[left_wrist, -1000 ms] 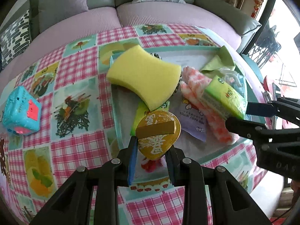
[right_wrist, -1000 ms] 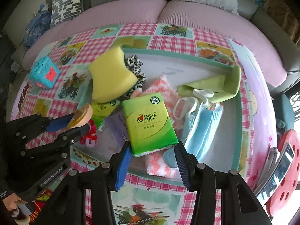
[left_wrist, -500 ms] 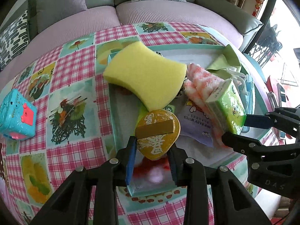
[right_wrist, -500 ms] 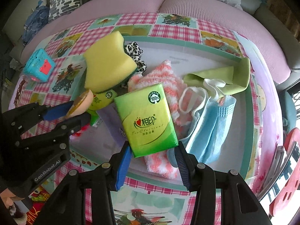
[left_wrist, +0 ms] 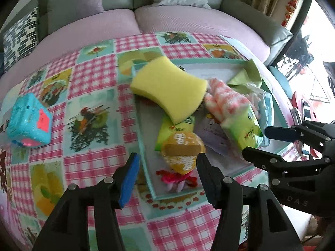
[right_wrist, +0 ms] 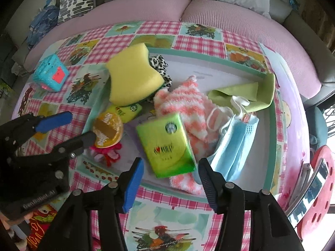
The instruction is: Organize soft objects
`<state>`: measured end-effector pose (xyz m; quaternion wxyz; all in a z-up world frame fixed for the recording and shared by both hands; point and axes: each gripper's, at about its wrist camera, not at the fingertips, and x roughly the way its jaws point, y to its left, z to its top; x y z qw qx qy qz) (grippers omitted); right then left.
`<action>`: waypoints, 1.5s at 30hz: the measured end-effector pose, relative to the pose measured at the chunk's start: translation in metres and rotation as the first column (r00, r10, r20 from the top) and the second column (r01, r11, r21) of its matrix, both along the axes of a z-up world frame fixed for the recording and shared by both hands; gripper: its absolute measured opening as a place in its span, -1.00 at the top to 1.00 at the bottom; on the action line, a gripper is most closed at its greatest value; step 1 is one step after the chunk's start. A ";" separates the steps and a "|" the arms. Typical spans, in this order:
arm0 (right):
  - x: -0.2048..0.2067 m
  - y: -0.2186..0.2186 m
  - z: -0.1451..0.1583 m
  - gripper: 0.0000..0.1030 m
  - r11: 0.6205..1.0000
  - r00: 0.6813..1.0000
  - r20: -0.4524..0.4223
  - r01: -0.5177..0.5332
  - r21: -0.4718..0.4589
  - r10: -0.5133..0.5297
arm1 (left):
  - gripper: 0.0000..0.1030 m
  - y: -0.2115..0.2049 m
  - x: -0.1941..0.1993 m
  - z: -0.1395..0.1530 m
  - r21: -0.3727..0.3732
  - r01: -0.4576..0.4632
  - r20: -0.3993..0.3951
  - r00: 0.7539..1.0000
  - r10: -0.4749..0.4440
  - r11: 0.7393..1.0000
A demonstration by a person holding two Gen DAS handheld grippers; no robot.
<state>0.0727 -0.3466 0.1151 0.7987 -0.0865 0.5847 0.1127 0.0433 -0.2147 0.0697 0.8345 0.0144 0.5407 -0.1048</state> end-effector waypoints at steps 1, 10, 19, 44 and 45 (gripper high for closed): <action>-0.002 0.002 0.002 -0.20 1.000 1.000 0.004 -0.003 -0.002 0.003 | -0.13 0.003 -0.001 0.002 0.002 -0.008 0.002 1.000 0.008 1.000; -0.016 0.013 0.014 -0.22 1.000 1.000 0.021 0.002 -0.001 -0.002 | -0.13 0.041 -0.017 0.003 0.038 -0.110 -0.005 0.994 0.110 0.993; -0.041 0.026 0.012 -0.34 0.997 0.996 0.045 0.072 0.035 -0.074 | -0.72 0.084 -0.043 0.003 0.072 -0.220 0.026 0.976 0.218 0.973; -0.106 0.067 -0.022 -1.00 0.984 0.970 0.164 0.179 0.019 -0.180 | -0.81 0.150 -0.109 0.004 0.107 -0.349 0.116 0.934 0.337 0.931; -0.106 0.065 -0.022 -1.00 0.981 0.967 0.168 0.191 0.024 -0.192 | -0.81 0.149 -0.110 0.003 0.116 -0.344 0.111 0.937 0.332 0.932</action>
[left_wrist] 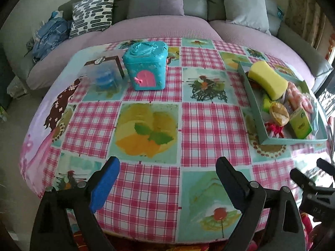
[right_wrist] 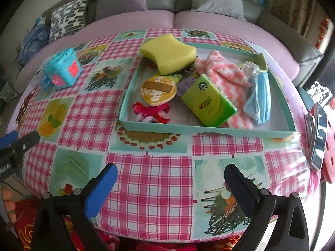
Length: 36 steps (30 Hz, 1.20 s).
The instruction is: Organize soft objects
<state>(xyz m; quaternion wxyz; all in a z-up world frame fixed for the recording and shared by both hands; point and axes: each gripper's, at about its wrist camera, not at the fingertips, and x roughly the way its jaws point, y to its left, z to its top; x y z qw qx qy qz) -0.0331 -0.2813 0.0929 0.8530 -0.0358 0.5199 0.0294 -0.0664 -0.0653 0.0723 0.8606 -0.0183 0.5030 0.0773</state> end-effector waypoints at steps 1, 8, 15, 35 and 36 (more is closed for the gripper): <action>0.000 -0.001 0.000 -1.00 1.000 1.000 0.002 0.007 0.001 -0.007 | -0.81 0.000 0.000 -0.001 0.006 0.001 -0.007 1.000 -0.001 1.000; 0.002 -0.007 -0.002 -1.00 0.999 0.999 0.010 0.045 0.002 -0.045 | -0.81 0.000 0.001 -0.009 0.013 0.000 -0.051 0.999 0.001 1.000; 0.002 -0.006 -0.004 -1.00 0.999 0.999 0.014 0.050 -0.016 -0.050 | -0.81 -0.002 0.002 -0.013 0.014 0.010 -0.068 0.998 -0.009 1.000; 0.001 -0.005 -0.005 -1.00 0.997 0.998 0.023 0.059 -0.054 -0.058 | -0.81 -0.012 -0.002 -0.004 0.095 0.012 -0.016 1.000 -0.010 0.995; 0.001 -0.005 -0.005 -1.00 0.997 0.998 0.021 0.059 -0.054 -0.058 | -0.81 -0.012 -0.002 -0.004 0.096 0.011 -0.012 1.000 -0.010 0.995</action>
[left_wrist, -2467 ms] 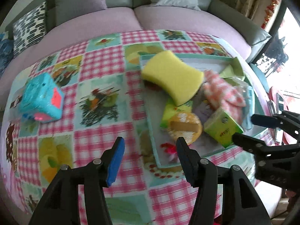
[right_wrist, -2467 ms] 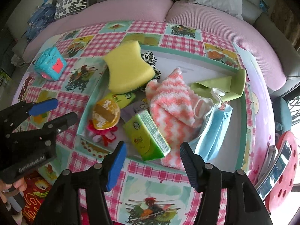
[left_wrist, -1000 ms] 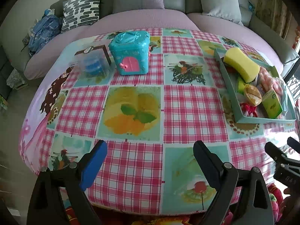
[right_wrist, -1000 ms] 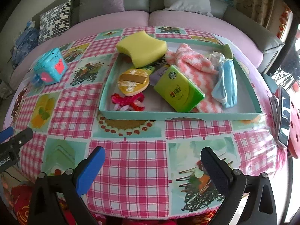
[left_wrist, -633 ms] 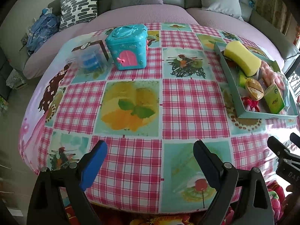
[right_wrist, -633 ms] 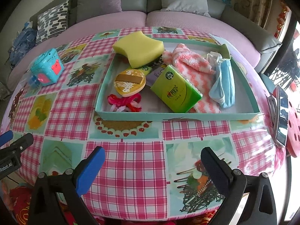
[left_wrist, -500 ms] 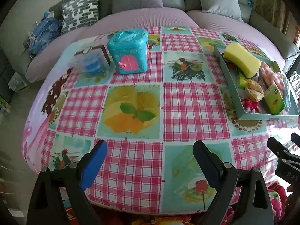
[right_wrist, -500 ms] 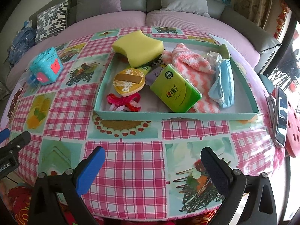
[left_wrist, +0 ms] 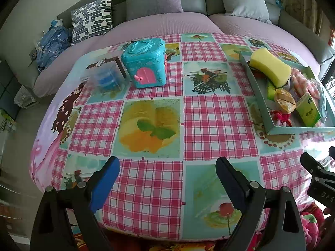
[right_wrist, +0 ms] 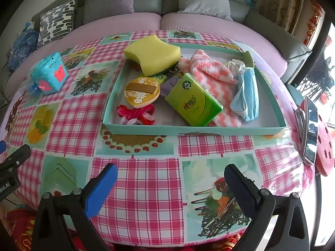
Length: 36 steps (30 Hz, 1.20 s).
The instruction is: Organize soft objects
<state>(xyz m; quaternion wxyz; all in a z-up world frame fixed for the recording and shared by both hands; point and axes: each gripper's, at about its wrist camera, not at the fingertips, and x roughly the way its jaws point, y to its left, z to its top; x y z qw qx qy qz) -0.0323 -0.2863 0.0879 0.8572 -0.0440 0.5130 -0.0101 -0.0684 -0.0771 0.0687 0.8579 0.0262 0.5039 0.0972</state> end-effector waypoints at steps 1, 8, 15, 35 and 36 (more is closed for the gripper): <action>0.000 0.000 -0.001 -1.00 1.000 1.000 -0.003 0.000 0.001 0.000 | -0.81 0.000 0.000 0.001 0.001 0.000 0.003 1.000 0.000 1.000; 0.002 -0.001 -0.003 -1.00 1.000 1.000 -0.013 0.008 -0.006 -0.008 | -0.81 0.002 -0.002 0.002 -0.010 -0.010 0.017 1.000 0.010 1.000; 0.001 -0.001 -0.001 -1.00 1.000 1.000 -0.001 0.013 -0.018 -0.013 | -0.81 0.005 -0.001 0.000 -0.016 -0.032 0.006 0.999 0.033 0.999; 0.000 -0.001 0.000 -1.00 0.999 1.000 0.009 0.020 -0.037 -0.019 | -0.81 -0.001 0.001 -0.003 0.036 -0.015 -0.010 1.000 0.016 0.999; 0.000 -0.001 0.000 -1.00 0.999 1.000 0.009 0.020 -0.038 -0.020 | -0.81 -0.001 0.002 -0.003 0.036 -0.015 -0.010 1.000 0.016 0.999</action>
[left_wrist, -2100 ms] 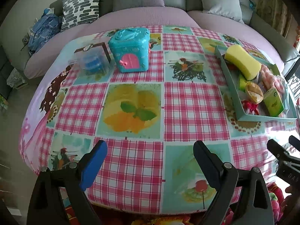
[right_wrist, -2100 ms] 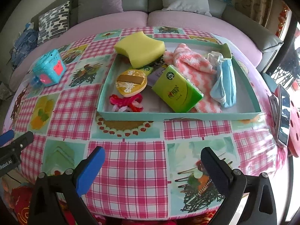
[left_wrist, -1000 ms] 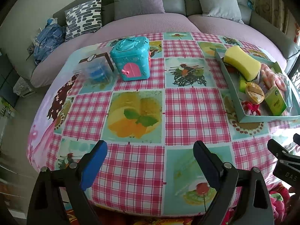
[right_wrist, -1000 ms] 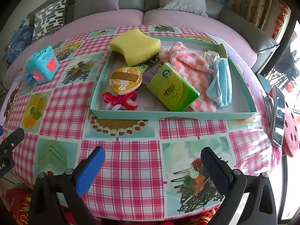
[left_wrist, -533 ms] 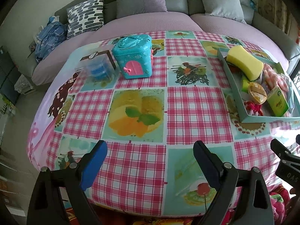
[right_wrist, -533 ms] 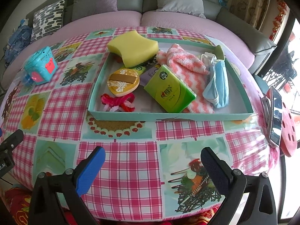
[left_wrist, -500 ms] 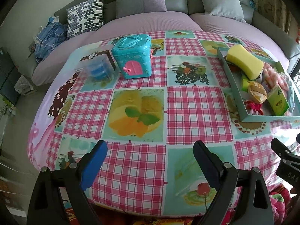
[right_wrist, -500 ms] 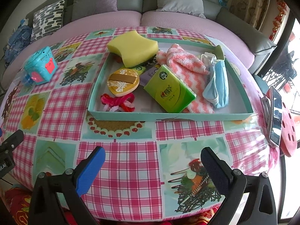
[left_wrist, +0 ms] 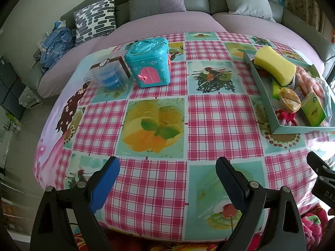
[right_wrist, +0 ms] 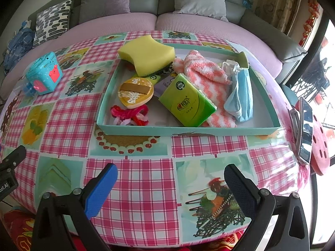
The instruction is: Organize soft objects
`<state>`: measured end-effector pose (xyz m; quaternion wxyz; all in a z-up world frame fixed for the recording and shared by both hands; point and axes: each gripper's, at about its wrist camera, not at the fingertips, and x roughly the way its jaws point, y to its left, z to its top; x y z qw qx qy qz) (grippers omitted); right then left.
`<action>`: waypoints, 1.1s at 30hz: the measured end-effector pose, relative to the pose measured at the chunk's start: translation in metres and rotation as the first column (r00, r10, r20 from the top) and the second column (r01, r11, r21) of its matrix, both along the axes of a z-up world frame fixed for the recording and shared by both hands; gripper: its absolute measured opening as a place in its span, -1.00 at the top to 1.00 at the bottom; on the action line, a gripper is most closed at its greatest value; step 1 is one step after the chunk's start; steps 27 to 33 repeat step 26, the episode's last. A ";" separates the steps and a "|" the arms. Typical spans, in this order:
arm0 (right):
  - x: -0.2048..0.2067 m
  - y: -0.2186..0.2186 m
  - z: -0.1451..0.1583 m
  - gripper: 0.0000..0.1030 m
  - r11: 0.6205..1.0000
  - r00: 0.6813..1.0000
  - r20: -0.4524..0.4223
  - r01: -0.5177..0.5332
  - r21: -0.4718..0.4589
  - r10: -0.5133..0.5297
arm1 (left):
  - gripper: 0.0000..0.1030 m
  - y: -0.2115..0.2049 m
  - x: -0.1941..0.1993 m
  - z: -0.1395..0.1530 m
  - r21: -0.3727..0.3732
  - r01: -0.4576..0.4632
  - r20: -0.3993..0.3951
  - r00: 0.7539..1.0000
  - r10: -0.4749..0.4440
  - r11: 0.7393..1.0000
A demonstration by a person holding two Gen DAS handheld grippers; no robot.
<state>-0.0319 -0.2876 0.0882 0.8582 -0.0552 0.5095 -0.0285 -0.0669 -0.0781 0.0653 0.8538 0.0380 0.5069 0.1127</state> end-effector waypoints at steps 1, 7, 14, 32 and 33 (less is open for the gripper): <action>0.000 0.000 0.000 -1.00 1.000 1.000 0.000 0.000 -0.001 0.000 | -0.81 0.000 0.000 0.000 0.000 -0.001 0.001 1.000 0.001 1.000; 0.000 0.000 0.000 -1.00 1.000 1.000 0.000 -0.002 -0.004 0.002 | -0.81 0.000 0.000 -0.001 -0.005 -0.001 -0.003 1.000 0.001 1.000; 0.000 0.000 0.000 -1.00 1.000 1.000 0.002 -0.002 -0.006 0.002 | -0.81 0.001 0.000 -0.002 -0.018 -0.005 -0.006 1.000 0.005 1.000; -0.002 0.002 0.002 -1.00 1.000 1.000 0.010 -0.007 -0.019 0.007 | -0.81 0.000 -0.001 0.001 -0.017 -0.004 0.010 1.000 0.004 1.000; -0.002 0.002 0.002 -1.00 1.000 1.000 0.010 -0.007 -0.019 0.007 | -0.81 0.000 -0.001 0.001 -0.017 -0.004 0.010 1.000 0.004 1.000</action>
